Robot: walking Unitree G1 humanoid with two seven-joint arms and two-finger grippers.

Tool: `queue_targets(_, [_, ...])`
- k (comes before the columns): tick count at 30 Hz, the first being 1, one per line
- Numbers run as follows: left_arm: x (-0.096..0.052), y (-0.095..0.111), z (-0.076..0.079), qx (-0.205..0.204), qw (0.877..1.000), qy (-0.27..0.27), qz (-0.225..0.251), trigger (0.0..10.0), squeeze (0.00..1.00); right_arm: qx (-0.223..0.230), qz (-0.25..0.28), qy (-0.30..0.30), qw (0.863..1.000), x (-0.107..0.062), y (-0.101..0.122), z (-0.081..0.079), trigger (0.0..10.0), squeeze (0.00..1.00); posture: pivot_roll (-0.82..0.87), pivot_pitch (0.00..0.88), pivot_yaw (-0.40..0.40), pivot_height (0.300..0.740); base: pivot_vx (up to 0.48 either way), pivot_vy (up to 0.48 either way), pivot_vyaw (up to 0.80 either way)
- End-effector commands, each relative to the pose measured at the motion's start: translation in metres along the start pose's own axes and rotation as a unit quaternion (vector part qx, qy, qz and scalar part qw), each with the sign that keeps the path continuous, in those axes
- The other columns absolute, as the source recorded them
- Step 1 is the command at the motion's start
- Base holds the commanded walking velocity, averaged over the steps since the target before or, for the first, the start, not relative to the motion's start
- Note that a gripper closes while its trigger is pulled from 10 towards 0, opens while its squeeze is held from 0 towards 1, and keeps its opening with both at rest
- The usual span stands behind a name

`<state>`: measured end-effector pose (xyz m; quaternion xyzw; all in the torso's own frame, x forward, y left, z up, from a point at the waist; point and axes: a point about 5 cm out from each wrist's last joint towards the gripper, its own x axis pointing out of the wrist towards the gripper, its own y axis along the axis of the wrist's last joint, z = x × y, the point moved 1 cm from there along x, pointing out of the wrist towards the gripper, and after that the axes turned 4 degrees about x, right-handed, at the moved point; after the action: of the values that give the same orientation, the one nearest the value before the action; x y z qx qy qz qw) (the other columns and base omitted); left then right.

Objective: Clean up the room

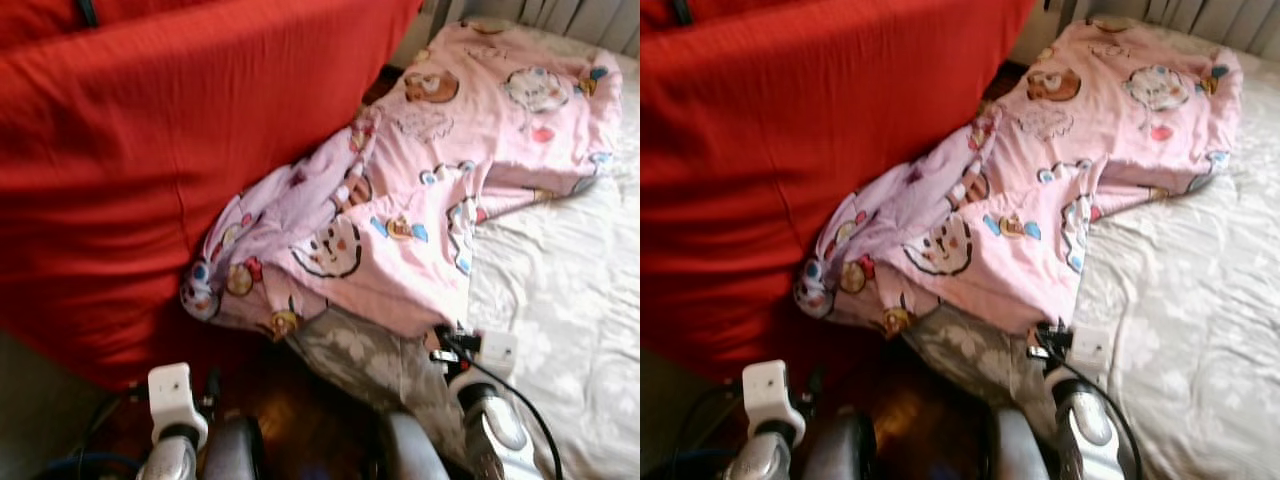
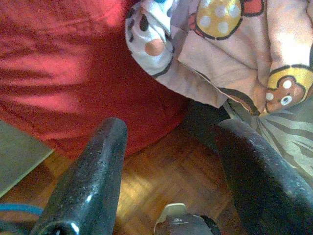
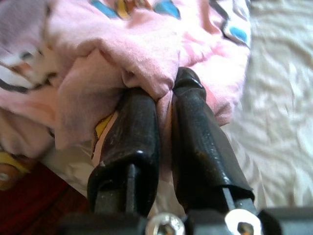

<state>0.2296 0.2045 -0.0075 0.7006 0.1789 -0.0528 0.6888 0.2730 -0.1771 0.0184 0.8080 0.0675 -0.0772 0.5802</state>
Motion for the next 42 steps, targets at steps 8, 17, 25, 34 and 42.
queue_targets(8, [-0.009,-0.043,-0.003,-0.001,0.996,-0.007,-0.086,10.0,0.0,-0.007,-0.008,-0.002,1.0,-0.002,-0.004,0.0,10.0,0.0,-0.07,0.101,-0.017,0.736,0.0,0.0,0.0])
queue_targets(17, [-0.021,-0.077,-0.003,0.003,0.986,-0.009,-0.166,10.0,0.0,-0.005,-0.011,-0.011,1.0,-0.004,-0.008,0.003,10.0,0.0,-0.08,0.07,-0.018,0.736,0.0,0.0,0.0])
queue_targets(25, [-0.024,-0.087,-0.001,-0.003,0.981,-0.012,-0.193,10.0,0.0,-0.006,-0.008,-0.011,1.0,-0.001,-0.006,0.001,10.0,0.0,-0.08,0.105,-0.028,0.736,0.0,0.0,0.0])
queue_targets(34, [-0.031,-0.096,-0.001,-0.004,0.977,-0.01,-0.212,10.0,0.0,-0.007,-0.002,-0.017,1.0,0.0,-0.001,0.002,10.0,0.0,-0.09,0.145,-0.032,0.736,0.0,0.0,0.0])
queue_targets(42, [-0.036,-0.102,-0.006,-0.003,0.974,-0.008,-0.226,10.0,0.0,-0.007,0.003,-0.026,1.0,0.0,0.0,0.002,10.0,0.0,-0.09,0.164,-0.029,0.736,0.0,0.0,0.0])
